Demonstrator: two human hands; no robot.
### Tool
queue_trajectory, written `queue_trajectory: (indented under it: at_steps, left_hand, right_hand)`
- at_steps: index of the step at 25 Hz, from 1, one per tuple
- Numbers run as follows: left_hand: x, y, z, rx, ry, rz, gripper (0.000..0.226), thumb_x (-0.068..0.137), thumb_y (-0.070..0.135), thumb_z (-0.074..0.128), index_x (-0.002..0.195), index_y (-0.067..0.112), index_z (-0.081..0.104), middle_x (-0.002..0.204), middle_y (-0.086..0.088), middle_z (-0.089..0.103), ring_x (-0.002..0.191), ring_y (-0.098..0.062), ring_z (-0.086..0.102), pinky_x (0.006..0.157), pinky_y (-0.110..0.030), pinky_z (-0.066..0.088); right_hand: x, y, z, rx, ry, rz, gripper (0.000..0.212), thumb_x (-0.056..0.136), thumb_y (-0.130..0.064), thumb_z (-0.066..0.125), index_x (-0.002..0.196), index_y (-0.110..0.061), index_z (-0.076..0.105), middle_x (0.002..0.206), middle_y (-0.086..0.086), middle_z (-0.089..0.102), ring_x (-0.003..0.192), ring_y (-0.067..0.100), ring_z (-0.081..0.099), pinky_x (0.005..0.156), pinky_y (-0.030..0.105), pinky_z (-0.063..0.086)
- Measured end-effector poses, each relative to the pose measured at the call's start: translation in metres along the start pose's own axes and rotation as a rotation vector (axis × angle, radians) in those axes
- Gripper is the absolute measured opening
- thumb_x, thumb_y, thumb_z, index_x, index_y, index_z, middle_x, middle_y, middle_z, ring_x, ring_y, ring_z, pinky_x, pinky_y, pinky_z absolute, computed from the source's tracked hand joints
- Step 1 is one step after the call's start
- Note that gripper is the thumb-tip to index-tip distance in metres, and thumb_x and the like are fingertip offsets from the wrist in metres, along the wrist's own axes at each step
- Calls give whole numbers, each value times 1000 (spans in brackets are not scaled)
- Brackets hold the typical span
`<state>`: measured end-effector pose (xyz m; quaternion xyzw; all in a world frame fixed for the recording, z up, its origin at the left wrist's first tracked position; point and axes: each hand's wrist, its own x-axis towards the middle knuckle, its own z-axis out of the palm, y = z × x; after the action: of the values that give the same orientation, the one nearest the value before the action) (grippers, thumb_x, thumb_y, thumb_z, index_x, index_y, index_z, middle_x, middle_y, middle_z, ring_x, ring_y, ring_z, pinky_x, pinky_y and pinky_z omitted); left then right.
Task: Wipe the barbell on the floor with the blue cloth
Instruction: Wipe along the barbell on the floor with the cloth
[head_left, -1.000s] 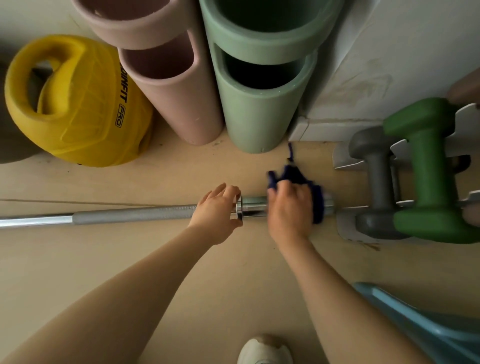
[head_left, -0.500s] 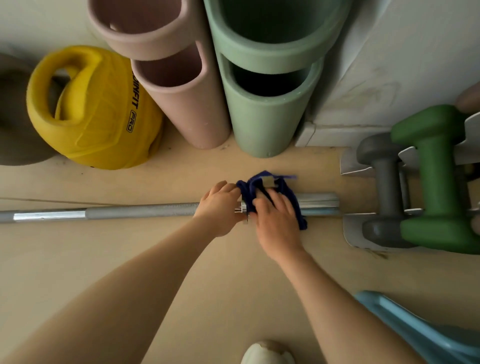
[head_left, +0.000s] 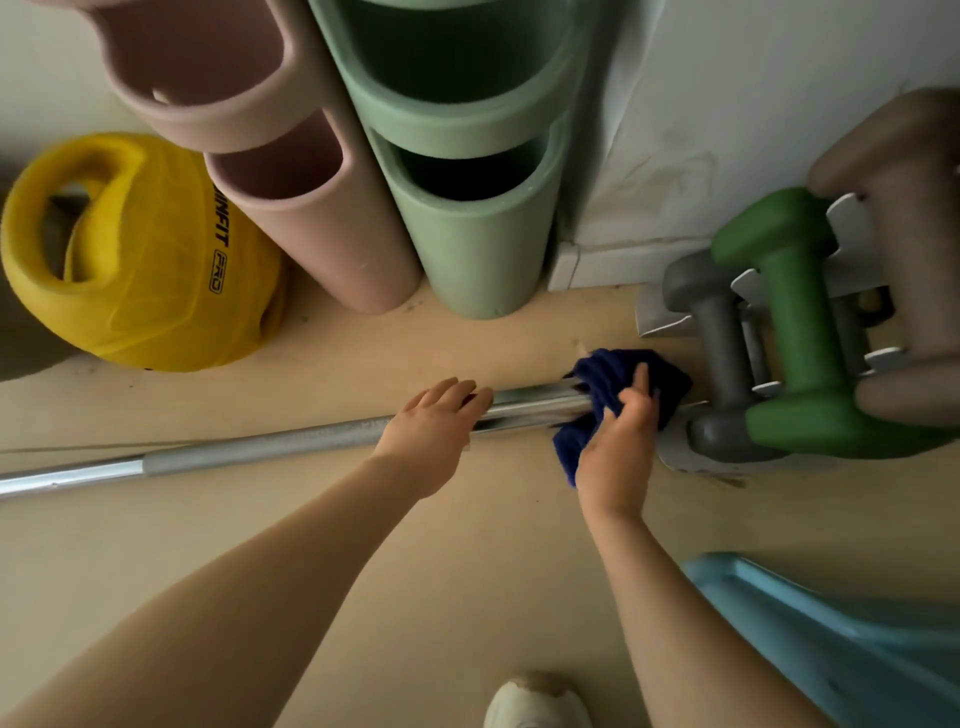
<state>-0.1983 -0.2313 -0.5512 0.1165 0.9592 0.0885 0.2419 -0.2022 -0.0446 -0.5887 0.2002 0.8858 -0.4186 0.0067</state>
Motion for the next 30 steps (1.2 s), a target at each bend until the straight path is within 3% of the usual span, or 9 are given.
queue_trajectory:
  at_steps: [4,8,11,17,21,23,25,27,30]
  left_hand:
    - [1,2,4,-2,1,-5,62,93,11,45,145,29,15,150,3,26,141,-21,18,112,-34,24]
    - [5,-2,4,6,-17,-10,62,93,11,44,145,30,16,152,4,25,142,-22,17,115,-34,19]
    - [7,-1,2,-24,-14,-5,62,92,9,44,145,28,19,151,2,28,141,-22,20,114,-33,20]
    - [8,-3,1,-50,7,-25,64,89,15,52,144,28,22,152,4,28,138,-18,27,109,-29,23]
    - [10,-12,-2,-247,37,-181,66,88,25,59,144,25,23,152,2,30,137,-22,29,109,-36,25]
    - [10,-17,-2,-285,29,-196,63,87,30,61,142,23,30,146,0,39,138,-22,27,110,-36,22]
    - [13,-19,-4,-295,16,-186,61,87,29,61,140,23,32,145,0,40,140,-21,22,113,-37,19]
    - [15,-20,-7,-326,1,-183,59,88,26,60,140,22,32,146,-1,40,142,-21,19,114,-37,18]
    - [15,-23,-8,-383,-5,-173,59,87,26,61,140,22,33,147,-5,39,142,-21,19,114,-35,18]
  right_hand:
    - [-16,-33,8,468,206,491,30,97,-5,32,126,2,35,127,20,47,117,33,49,97,29,37]
    - [0,-42,-6,598,87,831,41,99,-13,32,137,1,30,140,23,41,125,39,45,100,42,39]
    - [9,-44,-13,623,76,903,43,99,-15,31,140,-5,27,144,22,36,126,41,43,95,47,41]
    - [-48,-65,35,723,-162,743,33,94,-6,45,124,-2,33,132,22,46,116,33,51,105,45,39]
    - [-17,-39,23,625,90,756,45,97,-15,43,136,-2,26,141,21,39,123,34,46,106,42,37]
    - [-24,-49,31,604,-40,714,43,95,-19,46,132,-10,27,136,21,43,114,33,51,94,42,44]
    - [-43,-56,37,480,-274,533,32,93,-19,49,120,-15,33,126,20,51,104,32,55,86,42,48]
    - [-46,-52,26,85,-382,171,32,93,-19,48,124,-17,42,123,16,55,106,34,55,86,44,48]
    - [-17,-41,3,-187,-173,-12,36,94,-20,45,130,-23,48,122,12,54,105,34,55,73,34,43]
